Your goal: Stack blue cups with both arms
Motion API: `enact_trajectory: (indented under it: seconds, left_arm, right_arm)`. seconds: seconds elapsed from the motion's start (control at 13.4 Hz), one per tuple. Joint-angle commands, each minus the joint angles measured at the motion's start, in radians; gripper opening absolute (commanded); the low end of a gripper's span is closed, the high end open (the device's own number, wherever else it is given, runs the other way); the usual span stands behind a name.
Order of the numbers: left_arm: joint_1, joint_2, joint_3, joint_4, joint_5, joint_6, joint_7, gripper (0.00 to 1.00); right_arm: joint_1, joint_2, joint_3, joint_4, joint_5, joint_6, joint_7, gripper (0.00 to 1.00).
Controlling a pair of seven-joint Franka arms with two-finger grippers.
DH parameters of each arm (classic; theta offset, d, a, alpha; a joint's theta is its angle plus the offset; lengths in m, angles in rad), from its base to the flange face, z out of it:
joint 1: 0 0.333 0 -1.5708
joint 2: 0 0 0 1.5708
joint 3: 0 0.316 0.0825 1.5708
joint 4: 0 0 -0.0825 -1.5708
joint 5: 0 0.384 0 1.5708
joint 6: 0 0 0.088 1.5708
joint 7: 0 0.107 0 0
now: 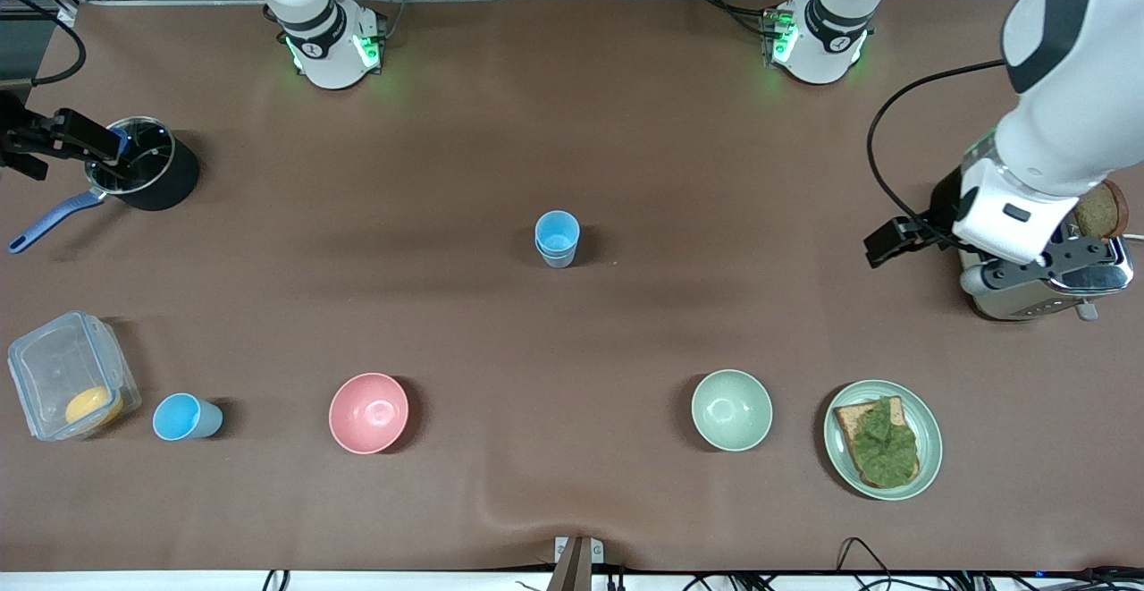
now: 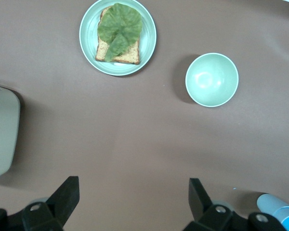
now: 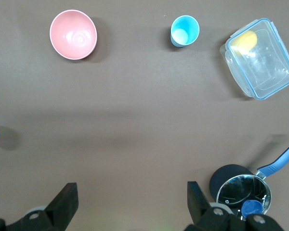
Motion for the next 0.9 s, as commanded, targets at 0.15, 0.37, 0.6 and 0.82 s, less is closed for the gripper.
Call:
enact_trajectory:
  seconds: [0.15,0.37,0.6,0.82]
  left_arm:
    - [0.035,-0.028,-0.007,-0.005,0.014,-0.015,0.071,1.00]
    - [0.015,-0.109,0.046,-0.016,0.003,-0.093,0.146,1.00]
    - [-0.066,-0.143,0.164,-0.037,-0.009,-0.100,0.249,1.00]
    - [-0.063,-0.191,0.188,-0.084,-0.034,-0.104,0.292,1.00]
  right_arm:
    - [-0.012,0.009,0.010,0.017,-0.008,-0.024,-0.010,1.00]
    - [-0.017,0.008,0.010,0.020,-0.006,-0.038,-0.010,1.00]
    - [-0.024,0.003,0.010,0.018,0.006,-0.053,-0.057,1.00]
    - [-0.028,-0.003,0.008,0.018,0.029,-0.067,-0.065,1.00]
